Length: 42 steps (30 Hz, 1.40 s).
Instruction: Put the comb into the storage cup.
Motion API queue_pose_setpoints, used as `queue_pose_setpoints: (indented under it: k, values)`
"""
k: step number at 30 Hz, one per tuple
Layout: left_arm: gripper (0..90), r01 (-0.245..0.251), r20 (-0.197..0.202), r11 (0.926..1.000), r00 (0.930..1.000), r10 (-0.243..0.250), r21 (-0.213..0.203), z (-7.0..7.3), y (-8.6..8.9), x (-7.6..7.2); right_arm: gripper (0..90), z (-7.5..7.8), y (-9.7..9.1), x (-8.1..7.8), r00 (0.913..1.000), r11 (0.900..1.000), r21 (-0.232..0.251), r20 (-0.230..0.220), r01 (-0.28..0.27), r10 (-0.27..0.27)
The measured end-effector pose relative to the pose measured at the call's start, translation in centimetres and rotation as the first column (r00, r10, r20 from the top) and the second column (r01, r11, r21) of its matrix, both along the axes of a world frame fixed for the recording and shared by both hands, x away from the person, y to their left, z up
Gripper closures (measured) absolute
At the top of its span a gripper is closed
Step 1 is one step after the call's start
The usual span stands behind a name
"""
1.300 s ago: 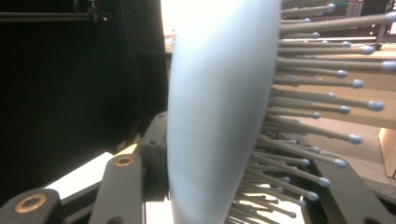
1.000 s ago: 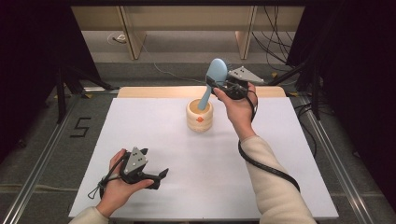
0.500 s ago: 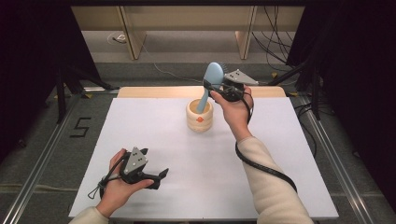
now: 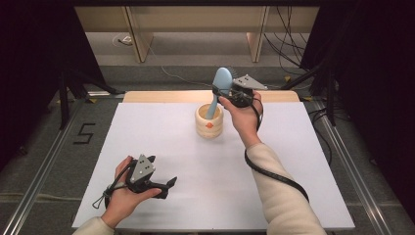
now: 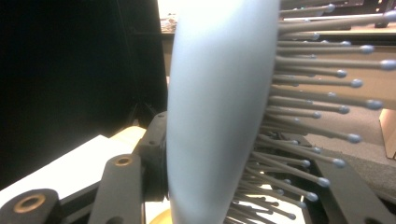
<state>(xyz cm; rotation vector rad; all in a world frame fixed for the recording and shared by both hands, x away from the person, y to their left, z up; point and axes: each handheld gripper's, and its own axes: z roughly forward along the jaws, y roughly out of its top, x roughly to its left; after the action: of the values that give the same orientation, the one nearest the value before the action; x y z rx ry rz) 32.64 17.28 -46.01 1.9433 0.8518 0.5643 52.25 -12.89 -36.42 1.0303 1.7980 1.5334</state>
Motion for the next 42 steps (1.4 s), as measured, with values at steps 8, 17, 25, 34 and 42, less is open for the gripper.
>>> queue_pose_setpoints:
  k: [8,17,25,34,42]
  values:
    - [0.0,0.001,-0.001,1.0,1.0,-0.001,0.0,0.0,0.0,0.0,50.3,-0.4,0.2,0.3,1.0,1.0,-0.007,-0.007,0.004,-0.005]
    - [0.0,0.002,-0.001,1.0,1.0,-0.002,0.001,0.0,0.0,0.0,50.3,-0.7,0.4,0.6,0.9999,0.9999,-0.012,-0.011,0.009,-0.009]
    - [0.0,0.003,-0.001,1.0,1.0,-0.003,0.001,0.0,0.0,0.0,50.3,-1.0,0.6,0.8,0.9998,0.9999,-0.014,-0.02,0.009,-0.009]
    - [0.0,0.002,-0.001,1.0,1.0,-0.002,-0.001,0.0,0.0,0.0,50.3,-1.3,0.8,1.0,0.9996,0.9998,-0.019,-0.025,0.011,-0.012]
    - [0.0,0.002,-0.002,1.0,1.0,-0.002,-0.003,0.0,0.0,0.0,50.2,-1.6,0.8,1.2,0.9994,0.9996,-0.021,-0.031,0.017,-0.017]
